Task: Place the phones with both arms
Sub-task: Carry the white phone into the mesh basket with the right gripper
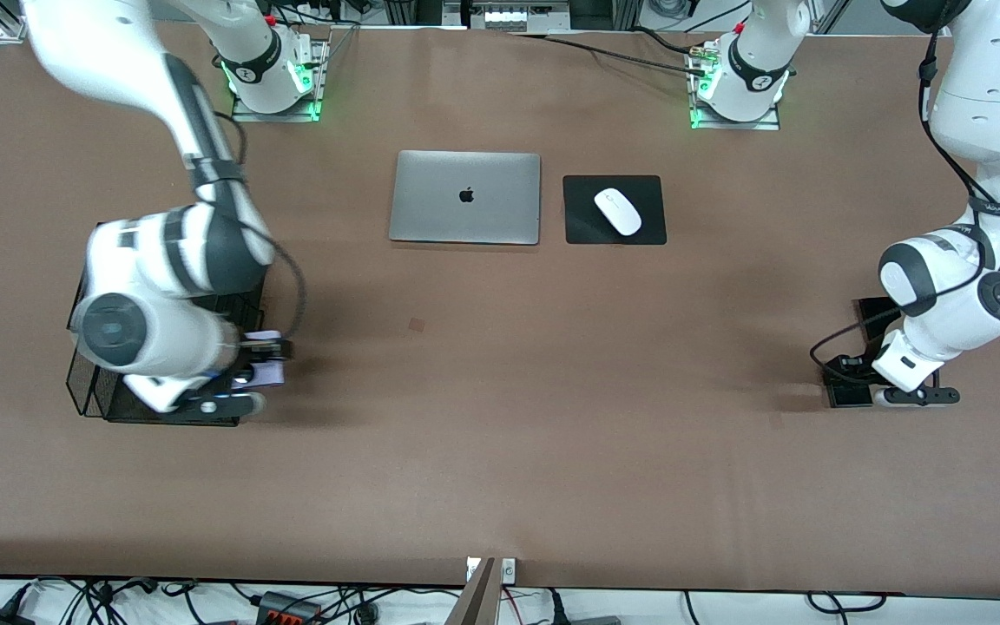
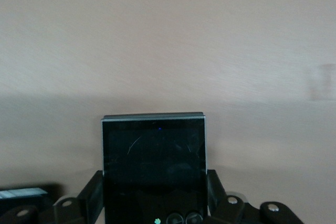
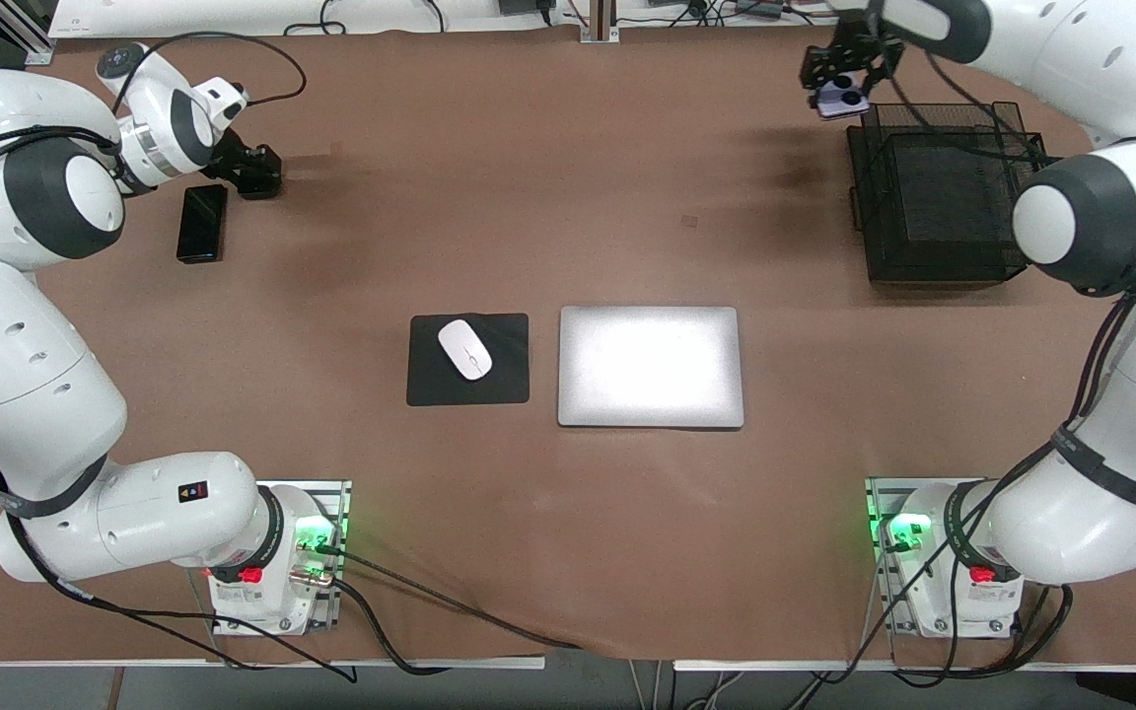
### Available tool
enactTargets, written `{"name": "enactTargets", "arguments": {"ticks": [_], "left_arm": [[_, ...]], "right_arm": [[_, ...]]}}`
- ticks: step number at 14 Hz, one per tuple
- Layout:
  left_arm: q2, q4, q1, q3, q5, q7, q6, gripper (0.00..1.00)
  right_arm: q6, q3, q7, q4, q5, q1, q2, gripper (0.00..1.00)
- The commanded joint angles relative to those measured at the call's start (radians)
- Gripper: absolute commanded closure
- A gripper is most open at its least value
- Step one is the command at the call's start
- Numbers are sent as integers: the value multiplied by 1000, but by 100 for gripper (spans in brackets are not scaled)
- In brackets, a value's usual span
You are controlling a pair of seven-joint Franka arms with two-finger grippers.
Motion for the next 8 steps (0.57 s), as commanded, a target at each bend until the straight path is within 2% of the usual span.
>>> {"name": "enactTargets", "arguments": {"ticks": [1,4,6,8], "left_arm": [[-101,5,-127,3,-10,-247,-179,52],[-150,51,-269,-2,-10,-515,-313,51],[-139,170,-396,0,19,-783,-458,51],[-119,249,-488,-6,31,-1021,-516,51]], "right_arm": [[-66,19,-94,-111,-12,-57,-120,76],[-40,19,-149,-312,-14,-118,-264,76],[1,19,-176,-416,-17,-138,-338,76],[70,17,-176,-515,-20,-149,-396,76]]}}
